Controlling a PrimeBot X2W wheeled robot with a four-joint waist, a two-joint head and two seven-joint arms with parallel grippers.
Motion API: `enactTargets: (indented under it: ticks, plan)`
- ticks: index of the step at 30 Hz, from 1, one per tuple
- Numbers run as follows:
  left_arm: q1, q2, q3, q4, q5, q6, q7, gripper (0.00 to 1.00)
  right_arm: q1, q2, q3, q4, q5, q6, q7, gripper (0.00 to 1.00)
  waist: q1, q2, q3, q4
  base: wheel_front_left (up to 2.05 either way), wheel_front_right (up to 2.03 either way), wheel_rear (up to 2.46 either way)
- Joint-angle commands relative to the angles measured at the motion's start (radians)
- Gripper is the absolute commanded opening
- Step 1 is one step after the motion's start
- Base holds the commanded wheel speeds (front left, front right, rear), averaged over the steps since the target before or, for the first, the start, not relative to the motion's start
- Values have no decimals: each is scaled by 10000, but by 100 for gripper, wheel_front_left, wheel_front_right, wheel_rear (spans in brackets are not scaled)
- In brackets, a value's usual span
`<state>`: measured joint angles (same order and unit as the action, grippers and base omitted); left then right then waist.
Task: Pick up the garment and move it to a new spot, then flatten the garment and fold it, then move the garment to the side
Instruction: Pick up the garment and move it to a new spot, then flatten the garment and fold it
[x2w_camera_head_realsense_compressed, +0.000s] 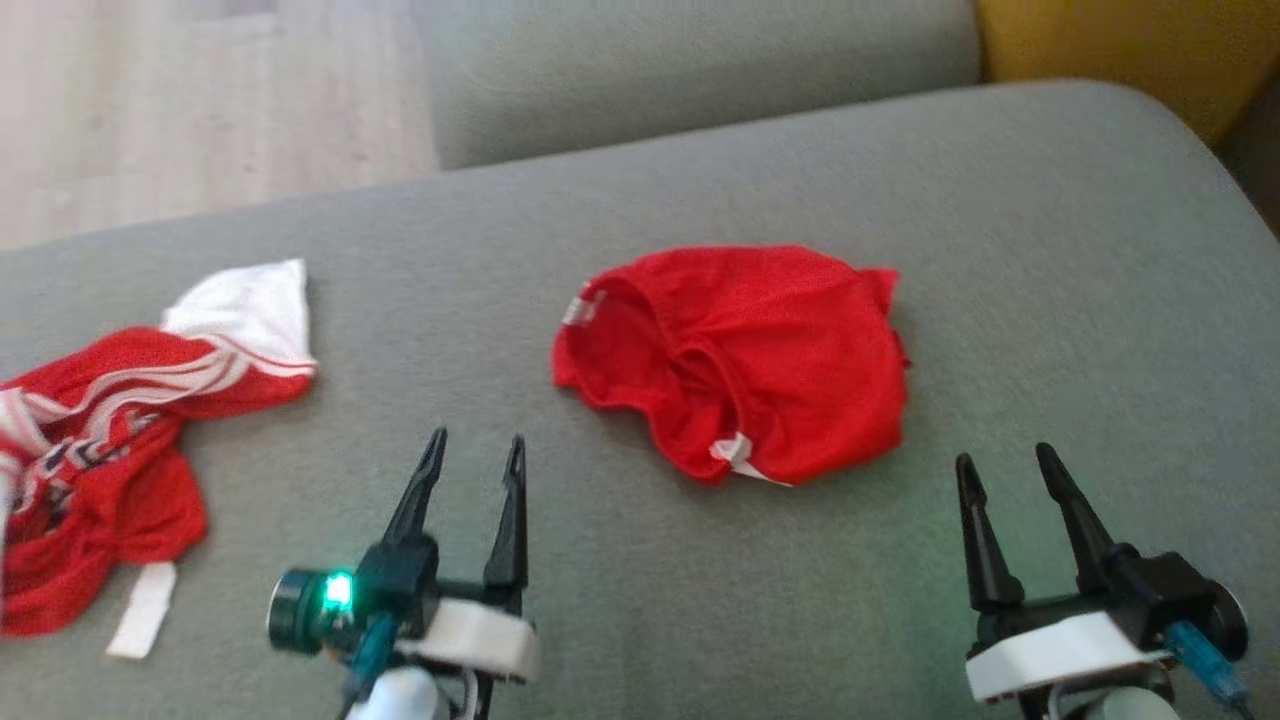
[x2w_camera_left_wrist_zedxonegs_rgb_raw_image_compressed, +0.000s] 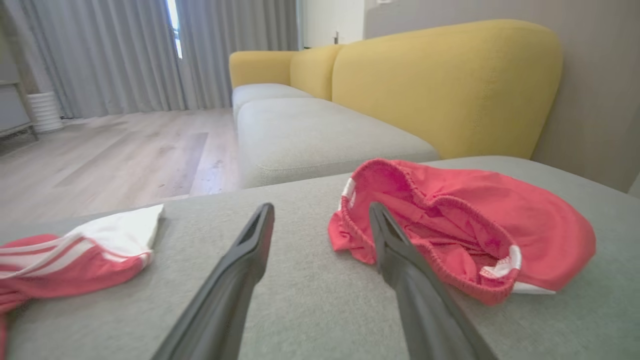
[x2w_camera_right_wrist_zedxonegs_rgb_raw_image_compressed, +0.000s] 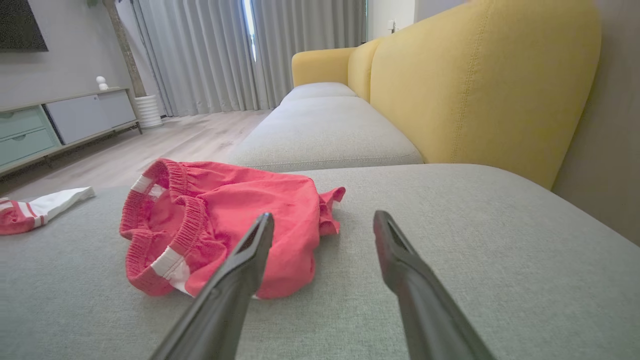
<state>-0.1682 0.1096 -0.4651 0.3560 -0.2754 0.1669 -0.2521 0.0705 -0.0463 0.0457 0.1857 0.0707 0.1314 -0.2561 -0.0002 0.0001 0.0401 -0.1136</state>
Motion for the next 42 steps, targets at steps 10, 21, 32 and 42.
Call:
enactTargets:
  ticks: [10,21,32,42]
  plan:
    - [2580,-329,1672,-3052,1418,274,-96,100,525,-40,-116,-382,32,-7,-57,100,2,-1,-1216,1117,0,0,0]
    - [3575,-540,2463,-3694,1595,117,-97,100,876,-39,216,-476,57,-7,-57,100,2,-1,-1450,1316,0,0,0]
    - [3557,-585,2520,-3557,1891,-171,-97,100,954,-39,283,-454,44,-7,-57,100,2,-1,-1551,1461,0,0,0]
    - [3598,-591,2484,-3560,1937,-215,-97,100,1001,-39,259,-431,38,-7,-57,100,2,-1,-1506,1521,0,0,0]
